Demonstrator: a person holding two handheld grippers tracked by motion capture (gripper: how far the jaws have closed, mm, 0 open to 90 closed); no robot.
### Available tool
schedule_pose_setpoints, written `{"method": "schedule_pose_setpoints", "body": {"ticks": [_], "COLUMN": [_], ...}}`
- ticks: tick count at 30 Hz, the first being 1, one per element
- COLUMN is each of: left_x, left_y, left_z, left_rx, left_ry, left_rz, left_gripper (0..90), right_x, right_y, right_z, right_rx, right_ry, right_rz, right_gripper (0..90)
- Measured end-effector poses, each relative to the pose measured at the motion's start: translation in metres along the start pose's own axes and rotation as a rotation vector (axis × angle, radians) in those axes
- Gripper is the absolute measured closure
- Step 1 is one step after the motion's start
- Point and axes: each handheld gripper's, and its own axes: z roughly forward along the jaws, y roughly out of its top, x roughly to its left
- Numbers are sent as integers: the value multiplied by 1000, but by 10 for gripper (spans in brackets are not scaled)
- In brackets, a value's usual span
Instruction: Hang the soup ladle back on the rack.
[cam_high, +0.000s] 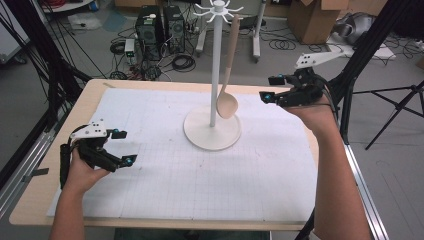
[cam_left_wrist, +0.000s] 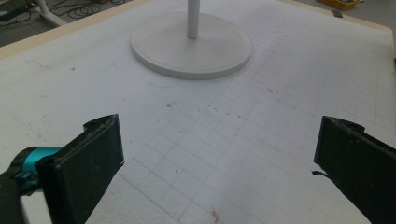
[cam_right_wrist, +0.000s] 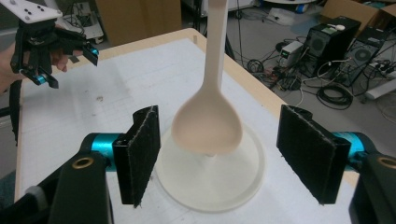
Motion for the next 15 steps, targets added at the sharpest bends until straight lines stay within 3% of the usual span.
{"method": "schedule_pose_setpoints", "body": {"ticks": [3,15], "left_x": [0,0], "left_y": [0,0], "left_z": [0,0], "left_rx": [3,7], "left_ry": [-2,-3], "left_rz": [2,2], "left_gripper": [17,17], "right_x": [7,25], "right_y": [-14,-45], "right_z": [-3,1], "right_rx": [-3,-2], "right_ry": [-9,4], "right_rz": [-1,-3], "right_gripper": [248,227]}}
